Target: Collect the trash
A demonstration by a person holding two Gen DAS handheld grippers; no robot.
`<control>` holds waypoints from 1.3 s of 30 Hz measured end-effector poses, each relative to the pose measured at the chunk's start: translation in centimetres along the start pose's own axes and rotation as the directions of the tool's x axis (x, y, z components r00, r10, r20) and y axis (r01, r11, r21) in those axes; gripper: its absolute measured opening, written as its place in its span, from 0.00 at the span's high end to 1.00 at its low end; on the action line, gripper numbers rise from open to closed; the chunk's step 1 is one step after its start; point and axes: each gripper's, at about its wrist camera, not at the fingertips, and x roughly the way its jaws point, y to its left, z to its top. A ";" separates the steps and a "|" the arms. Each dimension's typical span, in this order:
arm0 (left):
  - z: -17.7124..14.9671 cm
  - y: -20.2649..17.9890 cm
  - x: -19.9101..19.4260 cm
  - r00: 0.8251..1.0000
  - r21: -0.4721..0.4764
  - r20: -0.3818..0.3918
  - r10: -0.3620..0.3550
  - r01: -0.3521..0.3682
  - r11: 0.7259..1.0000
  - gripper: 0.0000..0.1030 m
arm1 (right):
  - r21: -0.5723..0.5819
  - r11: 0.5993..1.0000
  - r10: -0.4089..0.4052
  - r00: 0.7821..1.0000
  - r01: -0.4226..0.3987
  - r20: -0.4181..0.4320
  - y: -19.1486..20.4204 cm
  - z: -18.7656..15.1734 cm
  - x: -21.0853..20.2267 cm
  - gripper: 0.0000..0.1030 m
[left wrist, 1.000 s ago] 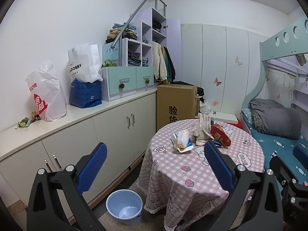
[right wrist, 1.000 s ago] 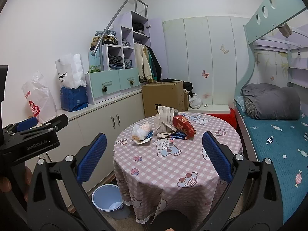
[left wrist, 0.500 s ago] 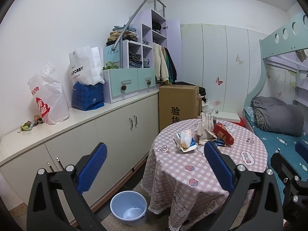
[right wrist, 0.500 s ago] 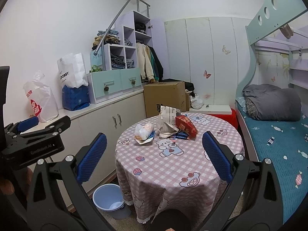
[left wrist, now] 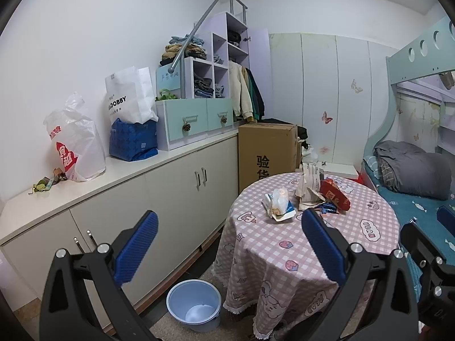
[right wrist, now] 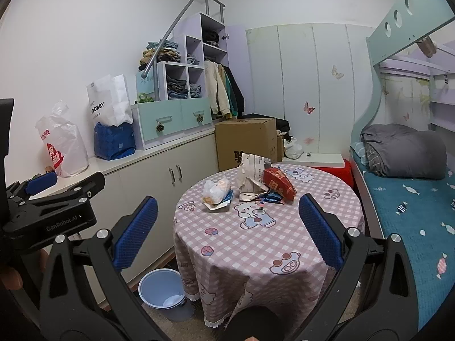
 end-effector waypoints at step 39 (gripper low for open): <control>-1.0 0.8 2.2 0.999 0.005 -0.047 0.007 -0.007 1.000 0.04 | 0.004 1.000 -0.025 0.999 0.026 -0.033 0.2 -0.7 3.3 0.06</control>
